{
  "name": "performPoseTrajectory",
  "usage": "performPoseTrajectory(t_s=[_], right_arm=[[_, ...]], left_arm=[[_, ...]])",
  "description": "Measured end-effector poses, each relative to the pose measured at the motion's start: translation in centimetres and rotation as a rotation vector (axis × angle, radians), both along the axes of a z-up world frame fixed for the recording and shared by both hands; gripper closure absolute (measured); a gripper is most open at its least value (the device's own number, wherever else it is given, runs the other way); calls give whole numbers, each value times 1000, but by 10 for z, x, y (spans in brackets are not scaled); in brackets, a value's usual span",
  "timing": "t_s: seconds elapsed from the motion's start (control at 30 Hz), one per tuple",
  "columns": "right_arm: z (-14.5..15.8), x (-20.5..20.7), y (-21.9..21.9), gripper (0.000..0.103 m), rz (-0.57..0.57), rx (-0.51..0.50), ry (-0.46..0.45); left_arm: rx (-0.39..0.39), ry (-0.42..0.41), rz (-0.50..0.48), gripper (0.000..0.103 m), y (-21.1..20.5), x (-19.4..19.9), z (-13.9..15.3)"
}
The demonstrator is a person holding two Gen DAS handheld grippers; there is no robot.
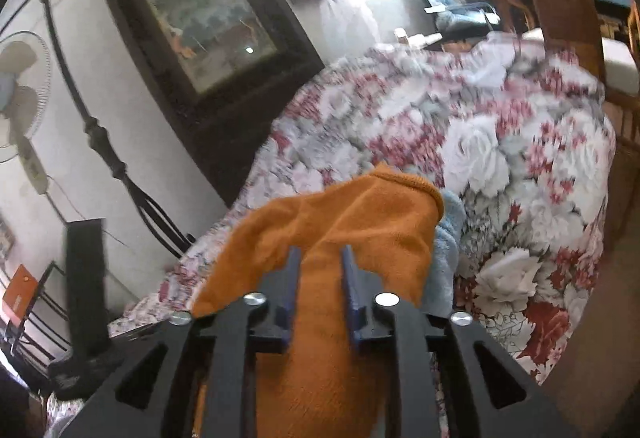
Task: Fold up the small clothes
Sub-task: 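Lower the cardigan onto the light-blue clothes and open the right gripper, then press the right gripper down on the orange cardigan to flatten it on the stack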
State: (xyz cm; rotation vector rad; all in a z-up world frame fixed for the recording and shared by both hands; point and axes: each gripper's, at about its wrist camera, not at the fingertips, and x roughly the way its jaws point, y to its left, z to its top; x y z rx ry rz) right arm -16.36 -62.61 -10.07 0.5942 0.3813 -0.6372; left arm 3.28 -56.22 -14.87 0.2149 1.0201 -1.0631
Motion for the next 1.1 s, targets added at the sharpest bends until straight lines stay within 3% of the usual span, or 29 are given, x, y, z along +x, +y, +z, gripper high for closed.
performPoseTrajectory(t_s=[0.17, 0.43, 0.6, 0.73, 0.93, 1.03, 1.1], right_arm=[[21, -26, 28, 78, -20, -59, -6], [-1, -30, 43, 67, -30, -41, 100], [-8, -43, 33, 61, -45, 54, 31], [-3, -46, 42, 61, -45, 38, 29], [7, -58, 69, 61, -38, -23, -3], [4, -58, 79, 61, -25, -35, 41], [-7, -53, 80, 61, -22, -13, 101]], left_arm=[[-9, -27, 44, 4, 22, -1, 23], [56, -114, 56, 4, 38, -21, 16], [74, -139, 53, 4, 41, -27, 24], [91, -190, 45, 5, 46, -38, 31], [75, -195, 52, 5, 64, -46, 43], [78, -205, 52, 5, 70, -49, 46], [120, -222, 43, 5, 67, -52, 40]])
